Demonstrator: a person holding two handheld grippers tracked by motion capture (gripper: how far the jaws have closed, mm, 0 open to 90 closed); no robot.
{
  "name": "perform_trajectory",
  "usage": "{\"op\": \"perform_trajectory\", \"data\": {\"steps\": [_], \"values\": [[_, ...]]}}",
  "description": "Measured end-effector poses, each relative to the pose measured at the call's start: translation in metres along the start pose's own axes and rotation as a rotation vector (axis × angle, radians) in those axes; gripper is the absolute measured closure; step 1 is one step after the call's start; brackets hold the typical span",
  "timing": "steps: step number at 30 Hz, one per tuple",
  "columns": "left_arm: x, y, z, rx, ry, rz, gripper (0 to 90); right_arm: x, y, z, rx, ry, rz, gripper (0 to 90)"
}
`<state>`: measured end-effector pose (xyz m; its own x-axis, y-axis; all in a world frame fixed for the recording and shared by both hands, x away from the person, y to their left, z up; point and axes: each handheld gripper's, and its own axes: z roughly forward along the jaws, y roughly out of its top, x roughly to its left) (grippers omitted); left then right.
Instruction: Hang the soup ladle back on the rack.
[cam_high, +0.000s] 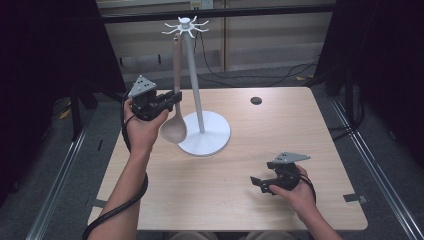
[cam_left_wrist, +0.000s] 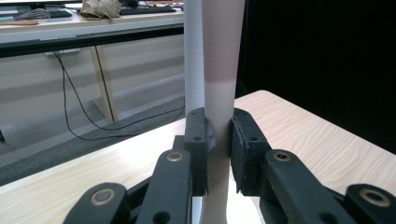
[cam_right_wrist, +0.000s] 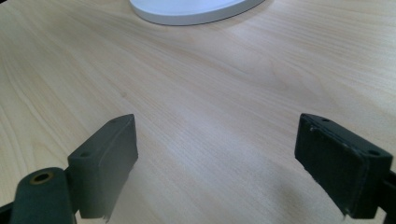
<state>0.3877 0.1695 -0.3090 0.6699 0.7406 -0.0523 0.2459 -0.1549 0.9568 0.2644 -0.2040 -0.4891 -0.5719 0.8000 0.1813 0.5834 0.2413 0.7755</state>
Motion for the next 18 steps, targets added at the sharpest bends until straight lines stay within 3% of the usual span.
{"op": "perform_trajectory", "data": {"steps": [18], "values": [[-0.001,0.003,0.011,0.015,0.009,-0.009,77.6,0.000,0.000,0.000,0.005,0.010,-0.004,13.0]]}}
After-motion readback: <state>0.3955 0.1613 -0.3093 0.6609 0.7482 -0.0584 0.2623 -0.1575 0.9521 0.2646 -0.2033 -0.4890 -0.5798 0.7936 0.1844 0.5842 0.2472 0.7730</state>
